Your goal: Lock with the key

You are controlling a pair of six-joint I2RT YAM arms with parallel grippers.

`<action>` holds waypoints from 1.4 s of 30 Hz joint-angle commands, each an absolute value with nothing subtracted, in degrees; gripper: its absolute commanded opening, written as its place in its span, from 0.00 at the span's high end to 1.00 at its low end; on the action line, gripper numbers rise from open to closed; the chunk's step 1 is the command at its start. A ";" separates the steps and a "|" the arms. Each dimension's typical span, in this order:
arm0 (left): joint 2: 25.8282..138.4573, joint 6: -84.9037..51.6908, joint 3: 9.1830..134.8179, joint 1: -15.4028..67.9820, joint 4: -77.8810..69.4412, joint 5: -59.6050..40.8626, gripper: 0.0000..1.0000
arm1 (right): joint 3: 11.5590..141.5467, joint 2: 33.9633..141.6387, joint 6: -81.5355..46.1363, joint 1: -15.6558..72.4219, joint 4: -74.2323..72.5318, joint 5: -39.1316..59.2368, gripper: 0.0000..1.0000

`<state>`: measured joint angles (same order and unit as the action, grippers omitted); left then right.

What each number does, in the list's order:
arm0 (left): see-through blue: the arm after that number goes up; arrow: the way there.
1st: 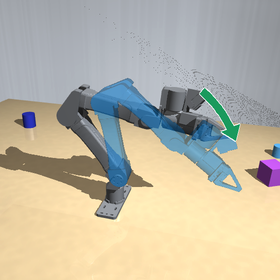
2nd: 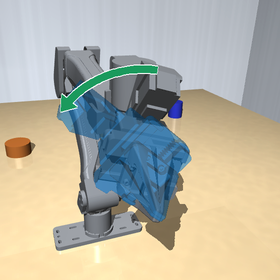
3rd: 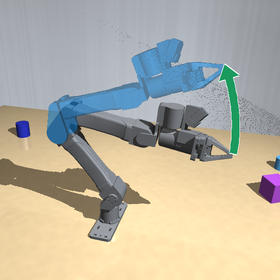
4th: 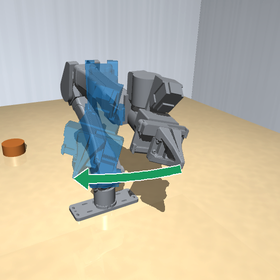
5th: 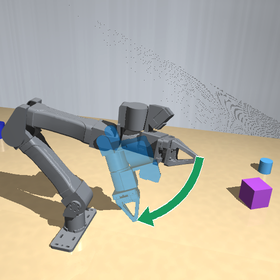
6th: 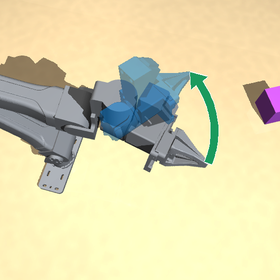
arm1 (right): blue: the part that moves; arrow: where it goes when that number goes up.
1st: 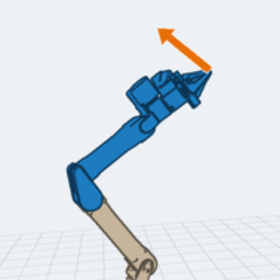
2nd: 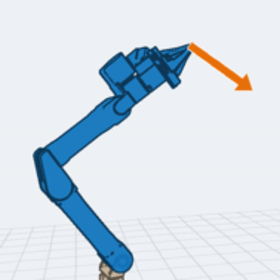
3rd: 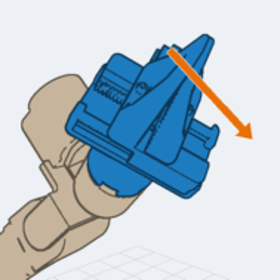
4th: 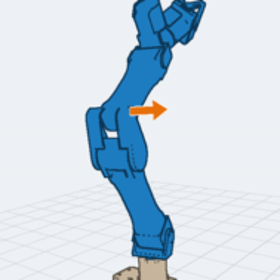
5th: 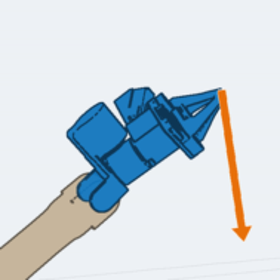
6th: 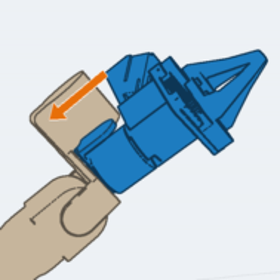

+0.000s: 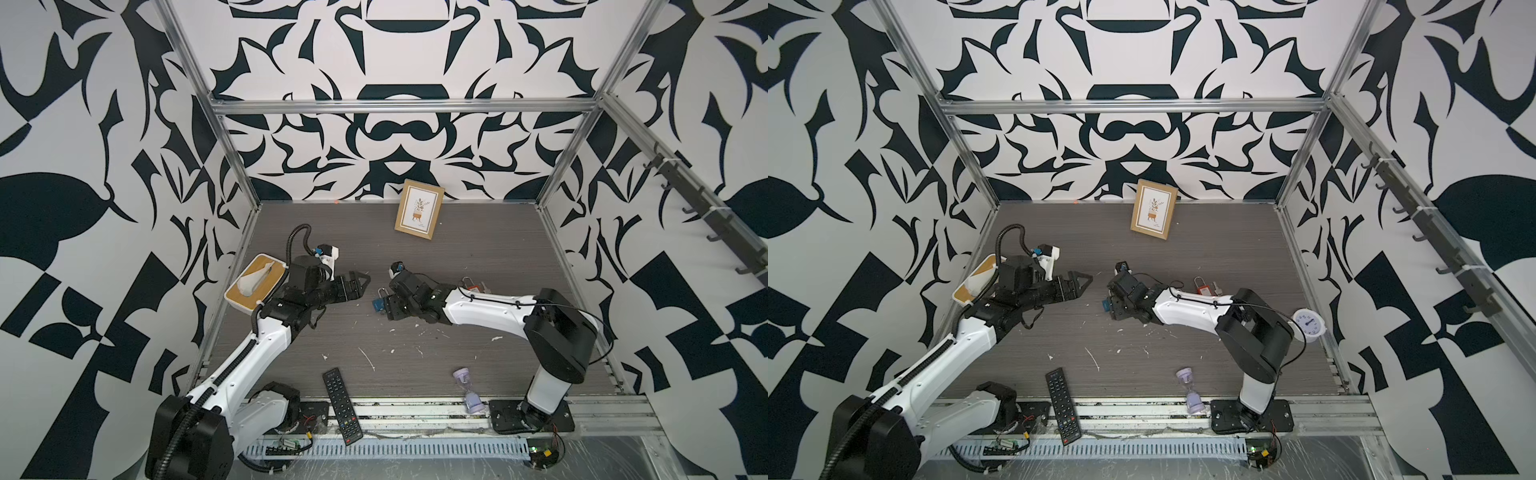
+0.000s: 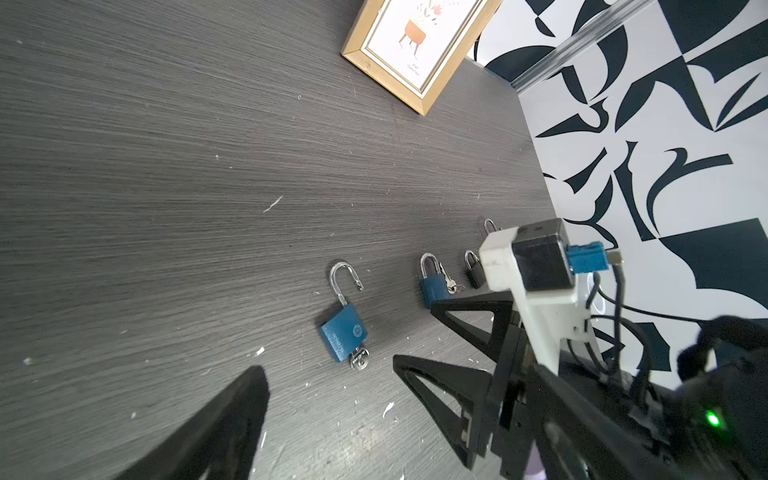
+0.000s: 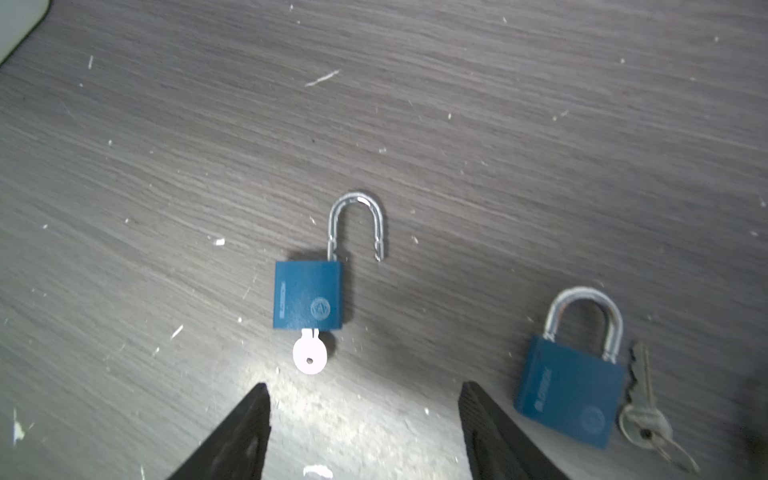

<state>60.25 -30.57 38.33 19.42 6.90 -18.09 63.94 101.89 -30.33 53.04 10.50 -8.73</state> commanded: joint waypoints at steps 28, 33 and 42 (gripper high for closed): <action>60.59 -35.42 32.17 7.03 -3.87 -32.30 0.01 | 80.68 116.76 -28.04 55.46 17.09 -10.23 0.47; 60.72 -35.33 31.82 7.01 -3.82 -32.04 0.02 | 82.04 118.01 -27.86 55.90 18.36 -12.87 0.48; 61.12 -35.05 32.08 7.05 -3.16 -31.96 0.02 | 82.49 118.84 -27.78 55.99 19.84 -14.21 0.52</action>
